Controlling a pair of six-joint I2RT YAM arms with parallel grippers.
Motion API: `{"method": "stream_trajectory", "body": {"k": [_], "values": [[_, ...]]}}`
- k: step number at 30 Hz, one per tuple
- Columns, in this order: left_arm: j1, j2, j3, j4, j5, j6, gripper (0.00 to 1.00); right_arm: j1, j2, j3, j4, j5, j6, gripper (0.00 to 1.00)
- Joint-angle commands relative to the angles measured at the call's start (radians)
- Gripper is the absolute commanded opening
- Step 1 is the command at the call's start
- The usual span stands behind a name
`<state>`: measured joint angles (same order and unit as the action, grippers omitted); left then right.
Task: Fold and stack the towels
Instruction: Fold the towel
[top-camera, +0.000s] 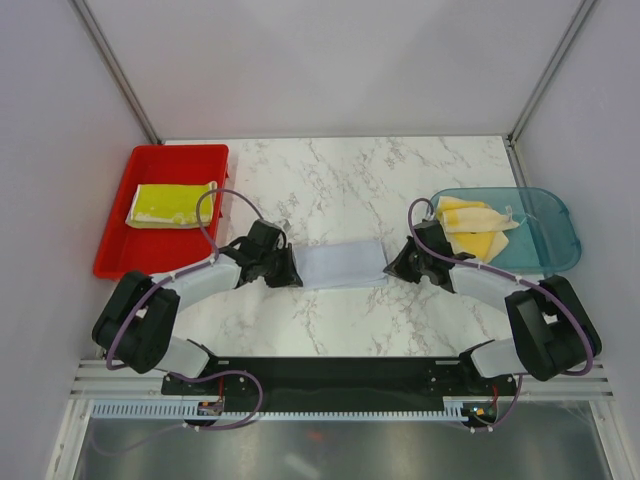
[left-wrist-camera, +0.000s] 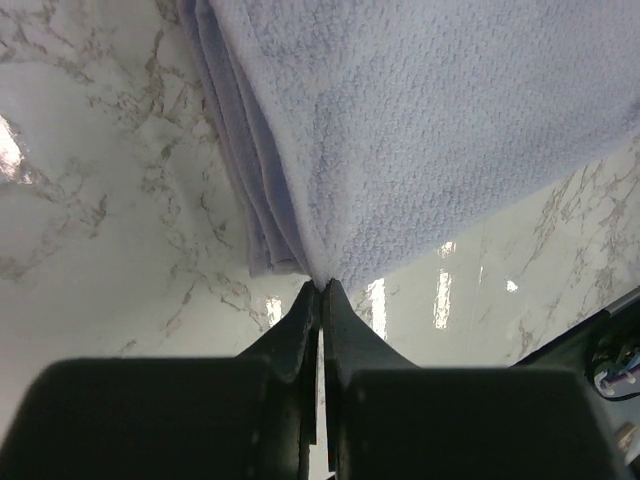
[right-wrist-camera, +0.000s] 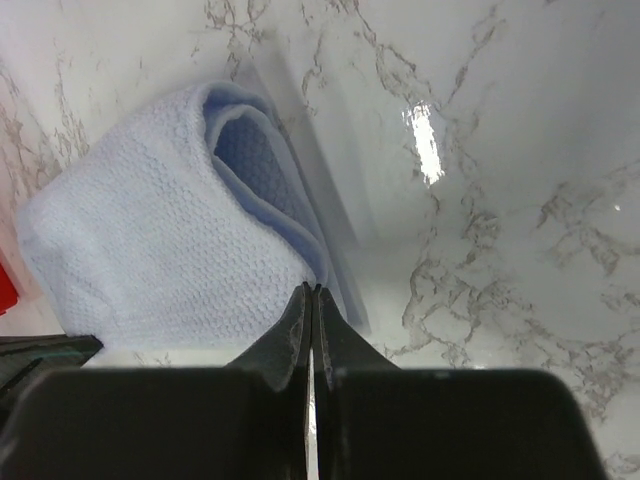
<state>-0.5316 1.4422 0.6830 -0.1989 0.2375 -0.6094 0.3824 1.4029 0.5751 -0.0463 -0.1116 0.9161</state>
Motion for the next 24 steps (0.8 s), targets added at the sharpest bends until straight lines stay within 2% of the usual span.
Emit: {"method": "stream_trajectory", "body": {"k": [1, 6, 9, 13, 16, 24], "values": [[0.002, -0.003, 0.084, -0.051, -0.038, 0.048, 0.02, 0.004, -0.056, 0.051, -0.042, -0.007, -0.034, 0.0], [0.002, 0.01, 0.11, -0.106, -0.104, 0.091, 0.02, 0.006, -0.094, 0.01, -0.083, -0.069, -0.03, 0.0], [0.002, 0.035, 0.095, -0.1, -0.132, 0.097, 0.02, 0.007, -0.128, -0.105, 0.018, -0.082, 0.038, 0.0], [0.018, 0.09, 0.07, -0.071, -0.135, 0.097, 0.02, 0.023, -0.139, -0.268, 0.294, -0.118, 0.151, 0.0], [0.019, 0.11, 0.062, -0.047, -0.122, 0.092, 0.02, 0.026, -0.14, -0.368, 0.391, -0.108, 0.202, 0.0], [0.024, 0.113, 0.061, -0.048, -0.139, 0.099, 0.02, 0.026, -0.251, -0.38, 0.321, -0.06, 0.161, 0.02]]}}
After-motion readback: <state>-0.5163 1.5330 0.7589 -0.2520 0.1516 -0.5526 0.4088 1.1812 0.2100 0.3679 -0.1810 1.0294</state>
